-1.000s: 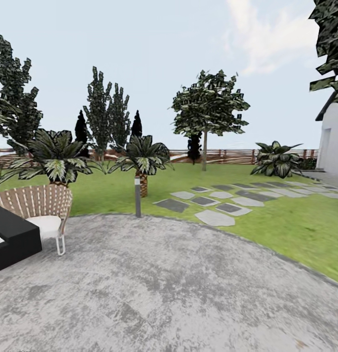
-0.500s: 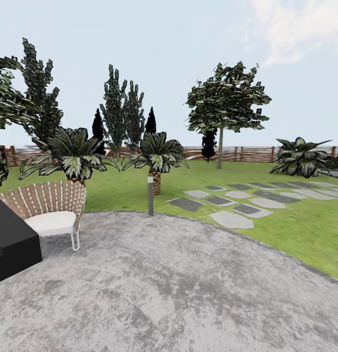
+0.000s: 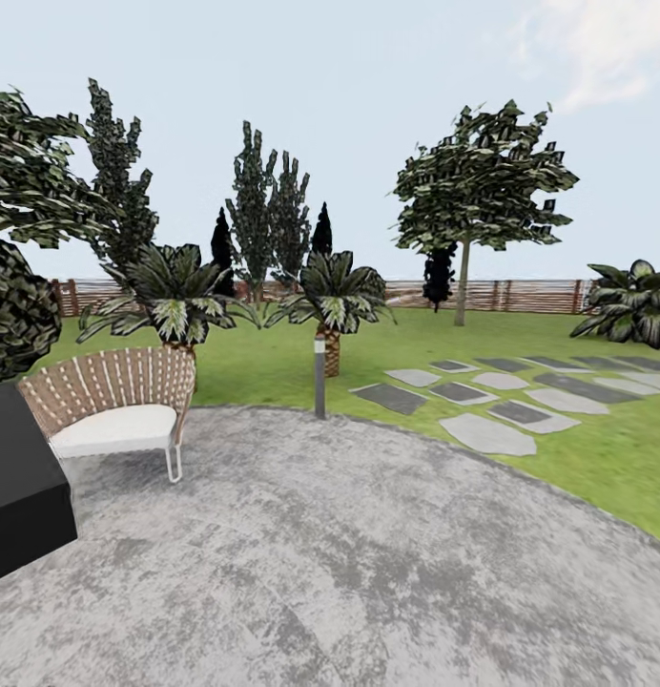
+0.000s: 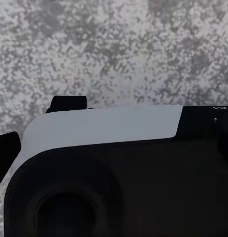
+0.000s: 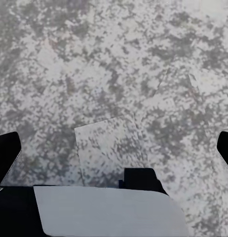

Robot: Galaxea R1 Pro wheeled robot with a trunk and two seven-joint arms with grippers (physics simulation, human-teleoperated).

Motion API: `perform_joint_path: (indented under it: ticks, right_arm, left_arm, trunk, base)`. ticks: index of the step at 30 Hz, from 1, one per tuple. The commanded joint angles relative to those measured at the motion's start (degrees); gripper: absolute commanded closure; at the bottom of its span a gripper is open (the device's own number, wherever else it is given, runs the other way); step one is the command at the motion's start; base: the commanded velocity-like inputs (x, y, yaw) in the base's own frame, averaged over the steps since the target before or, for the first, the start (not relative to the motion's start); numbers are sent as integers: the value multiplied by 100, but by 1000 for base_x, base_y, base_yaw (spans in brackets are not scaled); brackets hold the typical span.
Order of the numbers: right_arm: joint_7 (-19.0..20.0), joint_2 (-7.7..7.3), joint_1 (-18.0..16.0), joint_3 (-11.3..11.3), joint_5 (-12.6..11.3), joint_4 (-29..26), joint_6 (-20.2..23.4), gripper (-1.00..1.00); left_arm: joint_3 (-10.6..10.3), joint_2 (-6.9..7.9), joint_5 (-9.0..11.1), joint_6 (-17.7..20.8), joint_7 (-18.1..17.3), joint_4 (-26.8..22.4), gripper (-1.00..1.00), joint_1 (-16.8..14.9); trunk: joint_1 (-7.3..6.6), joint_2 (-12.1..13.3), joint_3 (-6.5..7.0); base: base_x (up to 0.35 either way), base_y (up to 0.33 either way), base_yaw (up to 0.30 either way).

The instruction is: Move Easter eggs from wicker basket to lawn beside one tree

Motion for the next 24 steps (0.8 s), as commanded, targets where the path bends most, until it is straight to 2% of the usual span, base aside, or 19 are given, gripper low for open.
perform_joint_path:
  ticks: [1,9,24]
  right_arm:
    - [3,0,-4,-9,-2,7,-20,-100]
    - [3,0,-4,-9,-1,5,-20,-100]
    - [3,0,-4,-8,1,8,-20,-100]
  left_arm:
    - [3,1,24,-4,-22,-8,-100,2]
    - [3,-5,24,-4,-15,-8,-100,2]
    - [3,-7,24,-4,-14,-8,-100,2]
  trunk:
    - [2,-3,-13]
    - [2,-3,-58]
    - [2,-3,-64]
  base:
    - [237,0,182]
    - [247,0,146]
    - [310,-50,3]
